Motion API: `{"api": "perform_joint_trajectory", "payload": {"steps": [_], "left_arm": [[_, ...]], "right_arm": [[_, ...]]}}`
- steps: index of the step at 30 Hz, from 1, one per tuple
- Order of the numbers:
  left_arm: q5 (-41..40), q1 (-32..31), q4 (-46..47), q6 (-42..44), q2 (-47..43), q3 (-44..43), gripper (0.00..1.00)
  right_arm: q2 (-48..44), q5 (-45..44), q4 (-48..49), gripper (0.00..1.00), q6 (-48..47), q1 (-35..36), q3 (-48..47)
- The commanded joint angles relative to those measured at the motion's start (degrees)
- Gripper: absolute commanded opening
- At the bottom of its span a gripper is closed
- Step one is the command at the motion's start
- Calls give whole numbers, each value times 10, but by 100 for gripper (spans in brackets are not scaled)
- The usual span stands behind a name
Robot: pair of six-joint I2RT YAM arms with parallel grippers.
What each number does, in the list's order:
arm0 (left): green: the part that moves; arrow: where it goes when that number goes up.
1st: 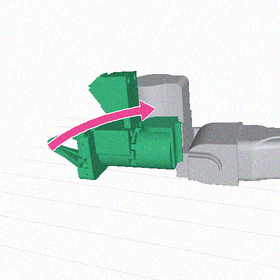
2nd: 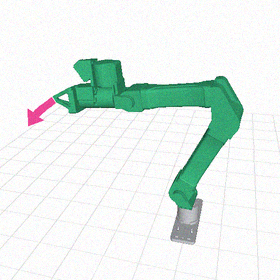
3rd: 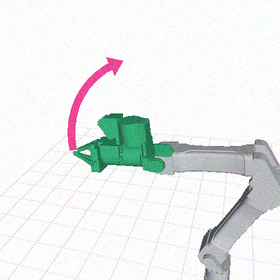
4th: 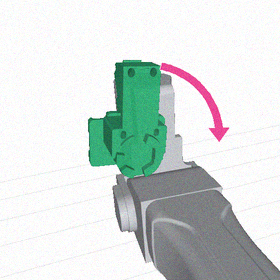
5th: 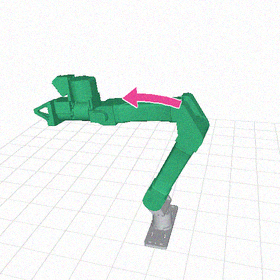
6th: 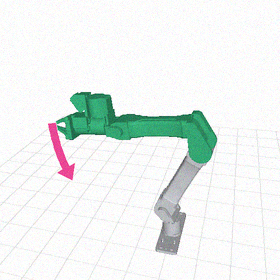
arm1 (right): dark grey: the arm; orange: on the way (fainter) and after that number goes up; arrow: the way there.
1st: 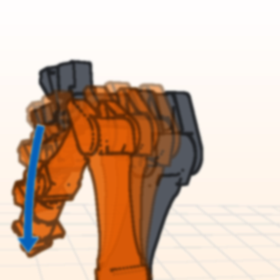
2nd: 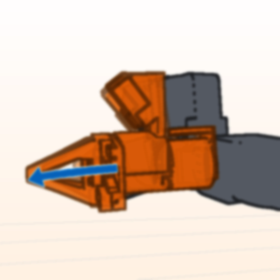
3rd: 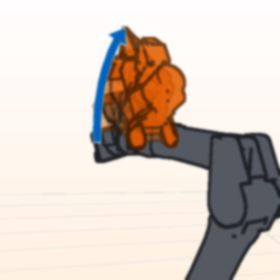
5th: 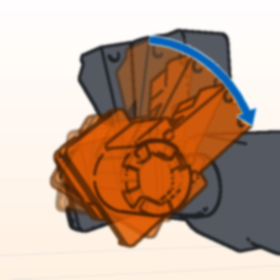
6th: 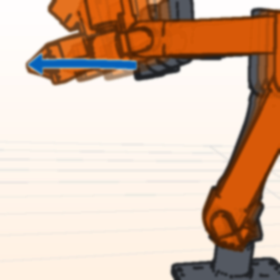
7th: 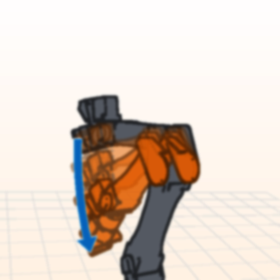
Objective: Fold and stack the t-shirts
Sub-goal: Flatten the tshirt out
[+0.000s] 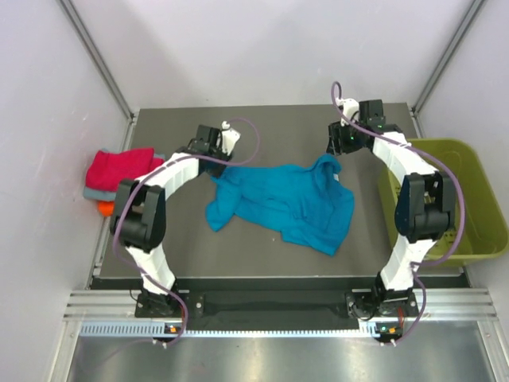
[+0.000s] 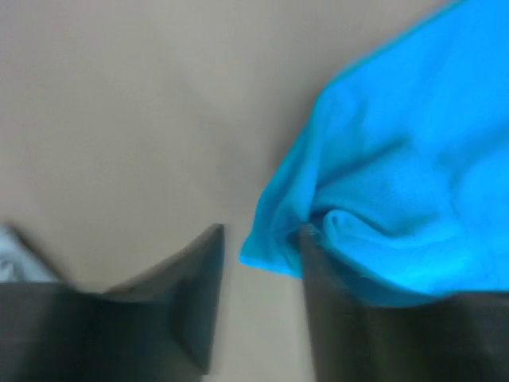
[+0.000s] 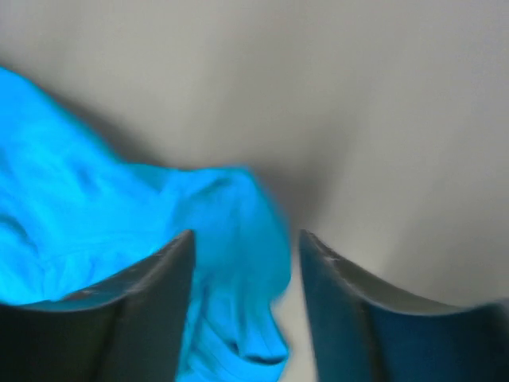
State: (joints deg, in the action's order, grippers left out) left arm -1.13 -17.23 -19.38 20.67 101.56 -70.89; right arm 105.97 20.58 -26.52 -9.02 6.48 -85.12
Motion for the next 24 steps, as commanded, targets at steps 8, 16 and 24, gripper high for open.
{"api": "perform_joint_trajectory", "payload": {"steps": [8, 16, 24], "left_arm": [[107, -1, -89, -78, 5, -152, 68], [166, -2, -87, -125, -39, -95, 61], [162, -2, -83, -142, -53, -98, 60]], "right_arm": [[-267, 52, -14, 56, -170, 7, 185], [-352, 76, -72, 44, -255, 109, 345], [-313, 54, -42, 40, -298, 184, 392]]}}
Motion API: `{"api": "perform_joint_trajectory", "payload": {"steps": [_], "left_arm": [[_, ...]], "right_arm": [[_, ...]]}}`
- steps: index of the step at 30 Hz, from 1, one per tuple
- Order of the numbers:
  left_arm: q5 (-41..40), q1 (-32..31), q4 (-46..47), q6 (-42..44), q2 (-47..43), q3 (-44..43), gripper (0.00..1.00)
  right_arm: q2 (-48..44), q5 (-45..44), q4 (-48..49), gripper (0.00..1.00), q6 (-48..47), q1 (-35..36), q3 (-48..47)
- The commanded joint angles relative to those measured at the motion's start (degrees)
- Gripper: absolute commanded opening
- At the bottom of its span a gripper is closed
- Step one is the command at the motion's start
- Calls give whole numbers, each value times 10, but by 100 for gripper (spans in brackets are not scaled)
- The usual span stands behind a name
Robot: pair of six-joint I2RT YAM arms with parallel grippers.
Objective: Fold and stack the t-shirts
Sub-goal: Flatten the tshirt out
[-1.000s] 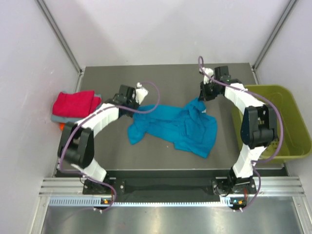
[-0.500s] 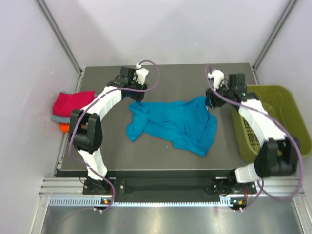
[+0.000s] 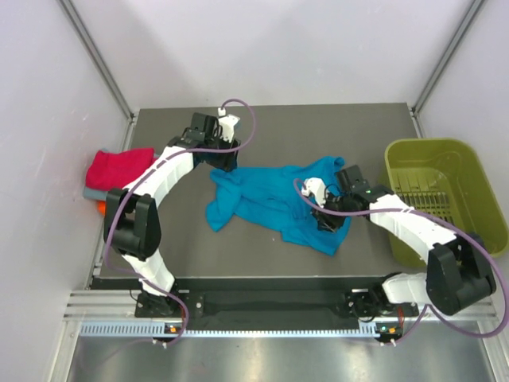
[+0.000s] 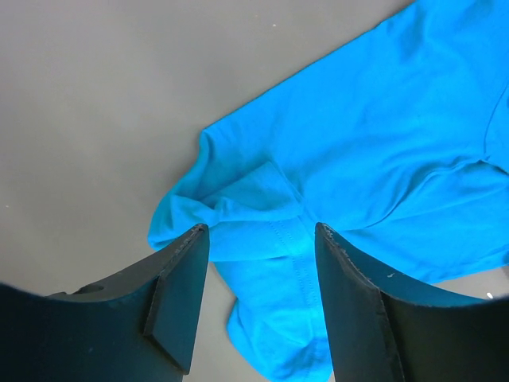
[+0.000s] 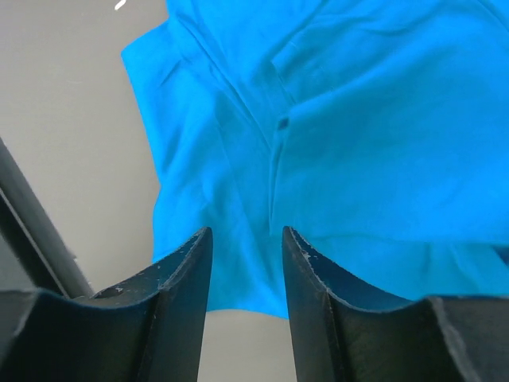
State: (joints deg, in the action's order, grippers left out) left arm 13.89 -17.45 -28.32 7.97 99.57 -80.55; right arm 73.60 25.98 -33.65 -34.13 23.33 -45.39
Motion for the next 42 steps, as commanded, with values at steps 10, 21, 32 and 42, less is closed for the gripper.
{"api": "perform_joint_trajectory", "payload": {"steps": [10, 21, 32, 42], "left_arm": [[-4, 1, 5, -16, -61, 22, 60], [-13, 1, 7, -20, -49, 8, 60], [-19, 1, 12, -25, -45, 7, 60], [-26, 1, 9, -22, -53, 12, 60]], "right_arm": [[71, -34, 58, 38, -81, 26, -3], [92, -66, 54, 37, -111, 28, 0], [109, -83, 65, 36, -117, 33, 9], [104, -97, 50, 8, -116, 35, -14]]}}
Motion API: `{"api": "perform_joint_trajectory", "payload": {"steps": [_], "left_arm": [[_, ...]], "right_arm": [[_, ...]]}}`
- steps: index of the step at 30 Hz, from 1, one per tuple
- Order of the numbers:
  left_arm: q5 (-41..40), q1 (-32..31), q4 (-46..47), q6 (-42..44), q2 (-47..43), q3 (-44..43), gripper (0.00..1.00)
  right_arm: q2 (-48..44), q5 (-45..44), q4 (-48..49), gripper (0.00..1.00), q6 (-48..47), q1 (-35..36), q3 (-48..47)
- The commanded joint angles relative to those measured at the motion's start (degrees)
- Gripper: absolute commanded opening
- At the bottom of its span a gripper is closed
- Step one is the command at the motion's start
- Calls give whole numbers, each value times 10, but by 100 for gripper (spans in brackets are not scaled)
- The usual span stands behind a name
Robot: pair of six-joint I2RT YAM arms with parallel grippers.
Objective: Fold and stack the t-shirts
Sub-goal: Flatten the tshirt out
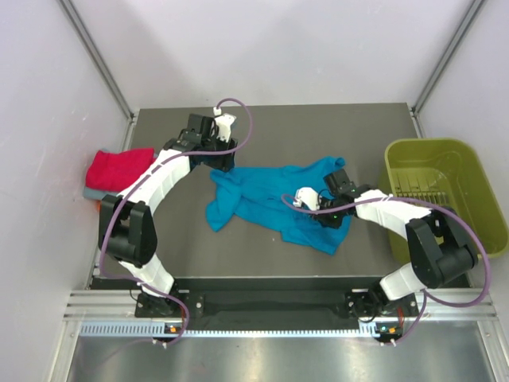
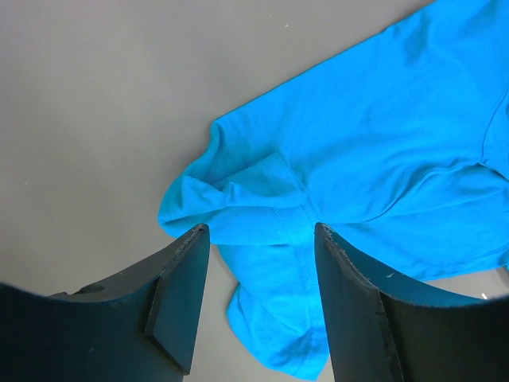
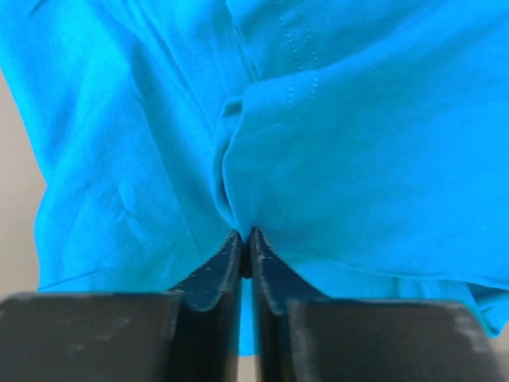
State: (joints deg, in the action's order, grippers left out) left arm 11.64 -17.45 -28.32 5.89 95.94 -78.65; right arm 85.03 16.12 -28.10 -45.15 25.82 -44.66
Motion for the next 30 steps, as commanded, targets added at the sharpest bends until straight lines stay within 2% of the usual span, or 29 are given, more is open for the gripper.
{"api": "perform_joint_trajectory", "payload": {"steps": [1, 4, 11, 15, 19, 25, 28, 30], "left_arm": [[-4, 1, 8, -1, -17, -6, 60], [3, 1, 10, -1, -14, -5, 60], [33, 1, 14, -11, -8, 0, 60], [44, 1, 17, -18, -8, -1, 59], [41, 1, 17, -17, -16, 3, 59], [40, 1, 19, -19, -29, 20, 59], [42, 1, 19, -20, -29, 25, 59], [43, 1, 19, -20, -27, 23, 59]], "right_arm": [[-20, -2, -9, 3, -6, 10, -31], [-40, -9, -27, 0, -5, 9, -56], [-56, -21, -55, 1, 15, 9, -117], [-55, -28, -45, 6, 20, 10, -111], [-46, -23, -39, 0, 21, 9, -98], [-36, -23, -23, 8, 28, 9, -92], [-29, -26, -16, 22, 30, 9, -92], [-22, -28, -10, 25, 34, 10, -94]]}}
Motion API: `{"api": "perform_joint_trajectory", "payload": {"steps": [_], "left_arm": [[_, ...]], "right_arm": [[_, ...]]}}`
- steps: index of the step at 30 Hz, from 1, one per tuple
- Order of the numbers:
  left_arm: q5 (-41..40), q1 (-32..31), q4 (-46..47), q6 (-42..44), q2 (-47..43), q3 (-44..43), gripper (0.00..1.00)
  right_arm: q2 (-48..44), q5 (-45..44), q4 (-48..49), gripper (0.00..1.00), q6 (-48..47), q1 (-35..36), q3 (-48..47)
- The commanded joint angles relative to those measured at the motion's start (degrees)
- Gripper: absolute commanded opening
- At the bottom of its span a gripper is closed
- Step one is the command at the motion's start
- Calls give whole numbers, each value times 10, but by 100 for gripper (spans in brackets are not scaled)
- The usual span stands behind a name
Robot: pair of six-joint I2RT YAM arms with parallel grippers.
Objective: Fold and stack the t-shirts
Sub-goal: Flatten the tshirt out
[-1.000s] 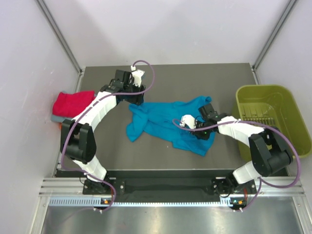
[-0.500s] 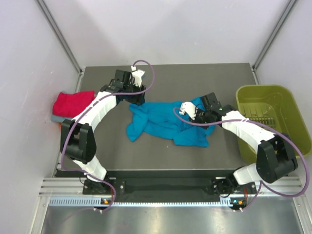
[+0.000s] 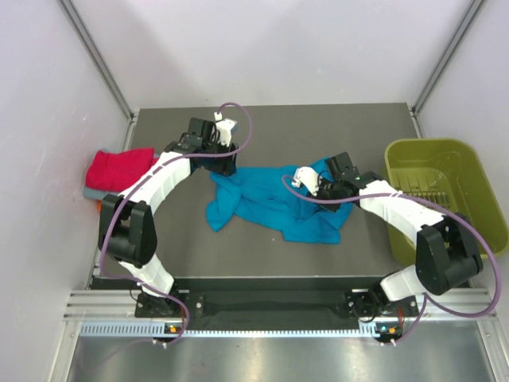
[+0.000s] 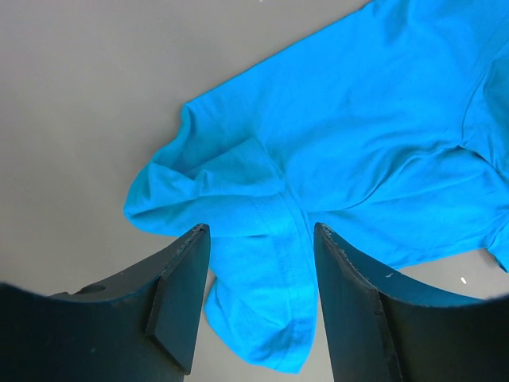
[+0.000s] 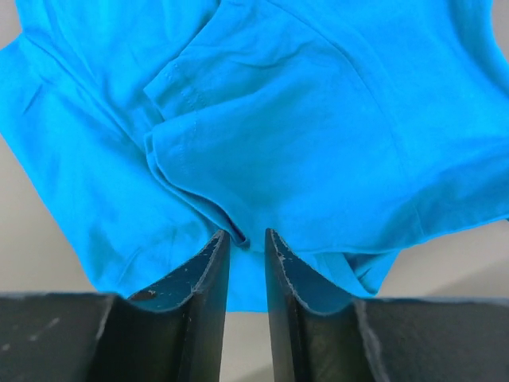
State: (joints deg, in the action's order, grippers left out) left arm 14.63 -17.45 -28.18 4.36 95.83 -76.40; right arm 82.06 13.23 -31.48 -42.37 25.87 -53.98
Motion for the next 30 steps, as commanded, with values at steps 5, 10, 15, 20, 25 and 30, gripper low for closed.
{"api": "perform_joint_trajectory", "payload": {"steps": [5, 10, 15, 20, 25, 30], "left_arm": [[15, 1, 19, -8, -21, -5, 59], [13, 1, 20, -7, -21, -8, 59], [20, 1, 11, -1, -24, -7, 60], [37, 0, -4, 6, -19, 13, 61], [34, -6, -37, 3, 22, 6, 62], [8, -8, -36, 10, 73, -27, 63]], "right_arm": [[20, 8, 31, 8, 7, 9, -9], [21, 8, 27, 0, 7, 9, -18], [-2, -13, 15, 0, 19, 2, -73], [-26, -28, -5, 0, 27, -13, -160], [-26, -28, -1, 0, 38, -37, -232], [-21, -22, 13, 0, 54, -47, -242]]}}
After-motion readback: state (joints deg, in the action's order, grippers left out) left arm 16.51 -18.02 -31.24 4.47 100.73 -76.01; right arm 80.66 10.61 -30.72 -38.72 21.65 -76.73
